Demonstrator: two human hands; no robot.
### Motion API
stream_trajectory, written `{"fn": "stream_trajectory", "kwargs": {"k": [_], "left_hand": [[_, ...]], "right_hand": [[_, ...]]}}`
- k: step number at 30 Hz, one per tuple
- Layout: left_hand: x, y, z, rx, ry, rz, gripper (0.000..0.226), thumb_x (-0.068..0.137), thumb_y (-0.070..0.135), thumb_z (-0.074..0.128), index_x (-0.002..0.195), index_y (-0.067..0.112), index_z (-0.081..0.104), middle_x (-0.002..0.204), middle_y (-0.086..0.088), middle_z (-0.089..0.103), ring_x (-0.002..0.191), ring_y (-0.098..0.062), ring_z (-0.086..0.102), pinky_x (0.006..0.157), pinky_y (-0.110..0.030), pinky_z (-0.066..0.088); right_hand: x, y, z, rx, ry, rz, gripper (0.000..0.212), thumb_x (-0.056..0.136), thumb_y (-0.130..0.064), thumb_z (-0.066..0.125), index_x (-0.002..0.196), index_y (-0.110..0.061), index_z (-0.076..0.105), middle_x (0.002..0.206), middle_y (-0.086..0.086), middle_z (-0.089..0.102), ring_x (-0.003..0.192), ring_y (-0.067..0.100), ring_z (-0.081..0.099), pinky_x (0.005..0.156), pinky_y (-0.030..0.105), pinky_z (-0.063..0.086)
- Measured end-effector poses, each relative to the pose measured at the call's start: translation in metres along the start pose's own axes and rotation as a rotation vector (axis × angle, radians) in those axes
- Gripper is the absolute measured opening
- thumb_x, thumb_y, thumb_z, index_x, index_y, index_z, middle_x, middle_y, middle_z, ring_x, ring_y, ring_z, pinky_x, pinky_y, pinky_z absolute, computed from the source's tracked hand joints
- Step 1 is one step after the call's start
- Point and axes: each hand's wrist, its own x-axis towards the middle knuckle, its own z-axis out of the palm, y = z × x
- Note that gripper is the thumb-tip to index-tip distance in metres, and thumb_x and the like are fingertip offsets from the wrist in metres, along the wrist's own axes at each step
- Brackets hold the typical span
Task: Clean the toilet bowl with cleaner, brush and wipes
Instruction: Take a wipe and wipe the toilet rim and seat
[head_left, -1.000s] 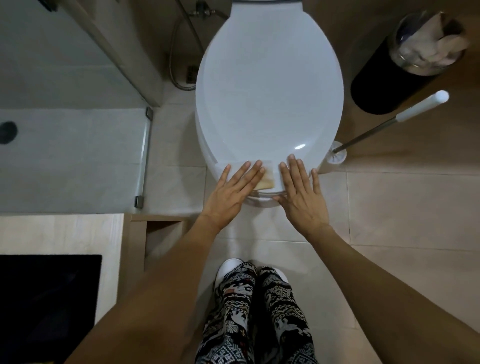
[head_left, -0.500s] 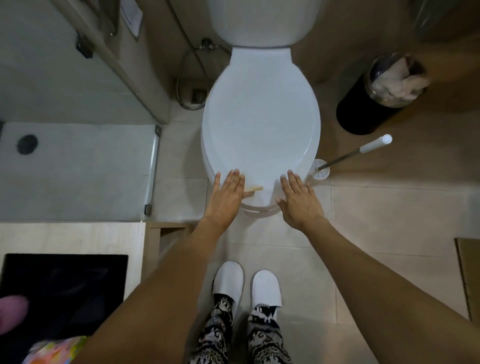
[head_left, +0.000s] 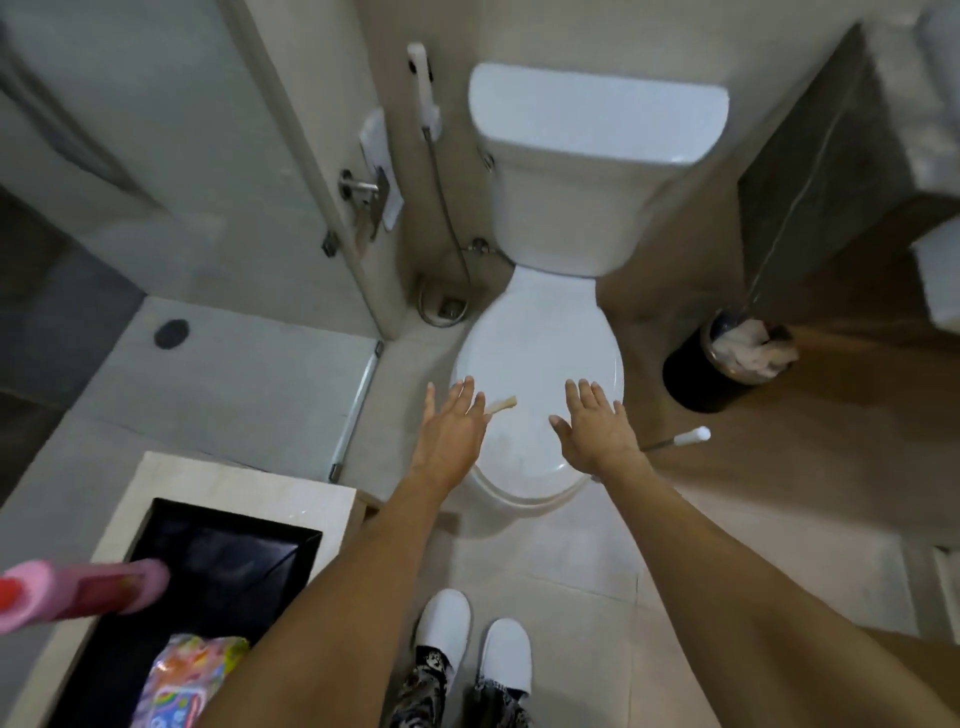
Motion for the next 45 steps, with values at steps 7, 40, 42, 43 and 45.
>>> {"fn": "stream_trajectory", "kwargs": {"k": [7,40,42,43,45], "left_hand": [[-0.044,-0.038,-0.061,-0.082,0.083,-0.154,0.044,0.103,0.021,0.030,0.147,0.013,0.031,0.158,-0.007,0.018,0.146,-0.016,0.012,0.116,-0.049,-0.001],[-0.248,-0.133,0.002,-0.421,0.132,-1.301,0.043,0.090,0.028,0.035,0.102,0.011,0.072,0.110,-0.011,0.069,0.101,-0.024,0.066,0.091,-0.048,0.049],[-0.251,-0.135,0.010,-0.434,0.144,-1.336,0.045,0.091,0.029,0.032,0.104,0.011,0.071,0.112,-0.011,0.068,0.101,-0.024,0.066,0.091,-0.049,0.048],[-0.253,-0.137,0.016,-0.428,0.154,-1.353,0.044,0.091,0.029,0.033,0.104,0.011,0.071,0.111,-0.011,0.068,0.101,-0.025,0.066,0.091,-0.049,0.049],[-0.255,-0.144,0.025,-0.425,0.171,-1.372,0.035,0.089,0.026,0.044,0.103,0.011,0.072,0.109,-0.012,0.069,0.099,-0.026,0.067,0.089,-0.051,0.049]], "right_hand": [[-0.017,-0.060,-0.082,-0.052,0.035,-0.141,0.063,0.103,-0.043,0.022,0.154,-0.015,-0.003,0.161,0.007,-0.005,0.149,0.025,-0.005,0.119,0.044,0.002],[-0.012,-0.371,0.006,-0.742,-0.224,-1.111,0.061,0.104,-0.039,0.021,0.154,-0.010,0.003,0.161,0.007,0.002,0.148,0.022,0.004,0.119,0.043,0.011],[-0.013,-0.377,0.018,-0.759,-0.246,-1.131,0.061,0.104,-0.039,0.021,0.154,-0.010,0.001,0.161,0.008,0.000,0.149,0.023,0.002,0.119,0.043,0.010],[-0.013,-0.379,0.023,-0.763,-0.251,-1.138,0.061,0.104,-0.039,0.021,0.154,-0.010,0.001,0.162,0.008,0.000,0.149,0.023,0.002,0.119,0.043,0.010],[-0.009,-0.386,0.032,-0.770,-0.257,-1.151,0.061,0.104,-0.038,0.022,0.154,-0.011,0.002,0.162,0.008,0.000,0.149,0.023,0.002,0.118,0.043,0.010]]}}
